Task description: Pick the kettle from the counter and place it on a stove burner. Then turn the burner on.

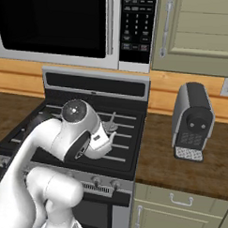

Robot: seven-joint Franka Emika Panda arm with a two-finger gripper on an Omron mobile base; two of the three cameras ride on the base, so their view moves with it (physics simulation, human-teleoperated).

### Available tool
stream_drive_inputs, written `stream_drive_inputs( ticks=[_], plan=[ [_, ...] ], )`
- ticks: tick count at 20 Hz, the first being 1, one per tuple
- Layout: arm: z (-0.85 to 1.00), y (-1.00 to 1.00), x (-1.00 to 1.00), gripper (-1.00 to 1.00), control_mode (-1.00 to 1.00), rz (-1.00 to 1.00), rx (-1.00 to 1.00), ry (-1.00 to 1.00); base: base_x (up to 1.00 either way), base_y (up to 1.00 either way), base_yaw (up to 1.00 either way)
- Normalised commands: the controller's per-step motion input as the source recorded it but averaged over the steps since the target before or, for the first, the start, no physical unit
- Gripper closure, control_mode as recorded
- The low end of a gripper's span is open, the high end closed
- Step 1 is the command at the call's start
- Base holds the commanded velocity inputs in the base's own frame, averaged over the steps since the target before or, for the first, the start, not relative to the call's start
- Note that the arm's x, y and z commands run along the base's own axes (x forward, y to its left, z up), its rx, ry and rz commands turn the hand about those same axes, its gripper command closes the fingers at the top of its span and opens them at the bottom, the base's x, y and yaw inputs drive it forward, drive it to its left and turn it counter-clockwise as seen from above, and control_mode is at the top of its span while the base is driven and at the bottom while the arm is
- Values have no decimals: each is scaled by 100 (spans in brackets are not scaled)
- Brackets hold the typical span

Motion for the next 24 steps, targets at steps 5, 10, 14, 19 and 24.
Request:
stream_drive_inputs(
  ticks=[5, 10, 14, 19, 24],
  plan=[
    [-42, -51, -87, -100, -100, 19, 0, -32, 0, 0, 0],
    [-49, -13, -71, -100, -100, 23, -3, -32, 0, 0, 0],
    [-38, -1, -68, -100, -100, 12, -10, -26, 0, 0, 0],
    [-58, 0, -45, -100, -100, 5, -13, -14, 0, 0, 0],
    [-91, 6, -6, -100, -100, 5, -24, -33, 0, 0, 0]
  ],
)
